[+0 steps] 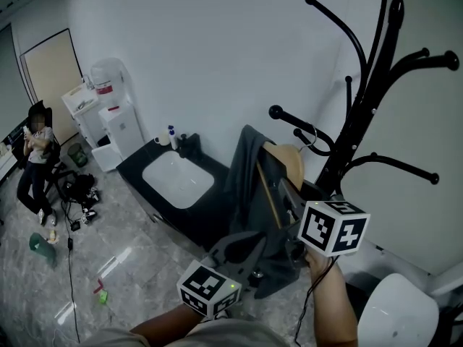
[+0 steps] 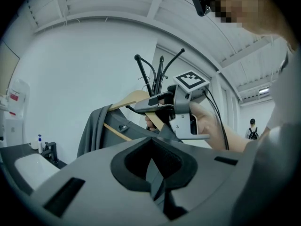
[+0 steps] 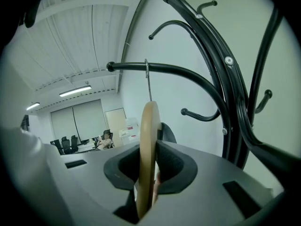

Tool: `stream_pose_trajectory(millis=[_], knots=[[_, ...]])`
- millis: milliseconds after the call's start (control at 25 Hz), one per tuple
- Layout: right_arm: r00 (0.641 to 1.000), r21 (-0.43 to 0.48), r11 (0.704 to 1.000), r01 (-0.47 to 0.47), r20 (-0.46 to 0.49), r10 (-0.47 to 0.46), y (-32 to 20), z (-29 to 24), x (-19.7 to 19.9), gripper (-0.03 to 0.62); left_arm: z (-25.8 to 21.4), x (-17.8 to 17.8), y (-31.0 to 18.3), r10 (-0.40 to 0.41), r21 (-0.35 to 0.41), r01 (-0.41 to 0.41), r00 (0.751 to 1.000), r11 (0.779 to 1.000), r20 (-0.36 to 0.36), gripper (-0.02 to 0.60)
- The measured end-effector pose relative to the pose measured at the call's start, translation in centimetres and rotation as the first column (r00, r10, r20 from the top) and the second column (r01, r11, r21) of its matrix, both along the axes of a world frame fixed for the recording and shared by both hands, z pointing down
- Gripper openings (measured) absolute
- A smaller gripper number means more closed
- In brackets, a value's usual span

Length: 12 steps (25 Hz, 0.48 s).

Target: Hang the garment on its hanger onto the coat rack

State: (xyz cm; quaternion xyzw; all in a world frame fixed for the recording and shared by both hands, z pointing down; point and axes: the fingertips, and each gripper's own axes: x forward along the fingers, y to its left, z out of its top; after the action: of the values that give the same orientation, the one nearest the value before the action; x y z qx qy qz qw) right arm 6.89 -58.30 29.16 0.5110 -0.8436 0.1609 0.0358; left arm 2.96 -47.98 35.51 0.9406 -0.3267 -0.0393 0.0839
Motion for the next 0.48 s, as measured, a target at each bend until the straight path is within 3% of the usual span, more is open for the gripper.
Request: stream_pose_trajectory(millis=[480], knots=[[0.974,0.066,0.985,-0.159,-0.153,0.168,-1.2,1.5,2.7,0.063,1.0,0.2,-0.5,0.016,-0.025,-0.016,1.000,1.000,-0.001,0.005]])
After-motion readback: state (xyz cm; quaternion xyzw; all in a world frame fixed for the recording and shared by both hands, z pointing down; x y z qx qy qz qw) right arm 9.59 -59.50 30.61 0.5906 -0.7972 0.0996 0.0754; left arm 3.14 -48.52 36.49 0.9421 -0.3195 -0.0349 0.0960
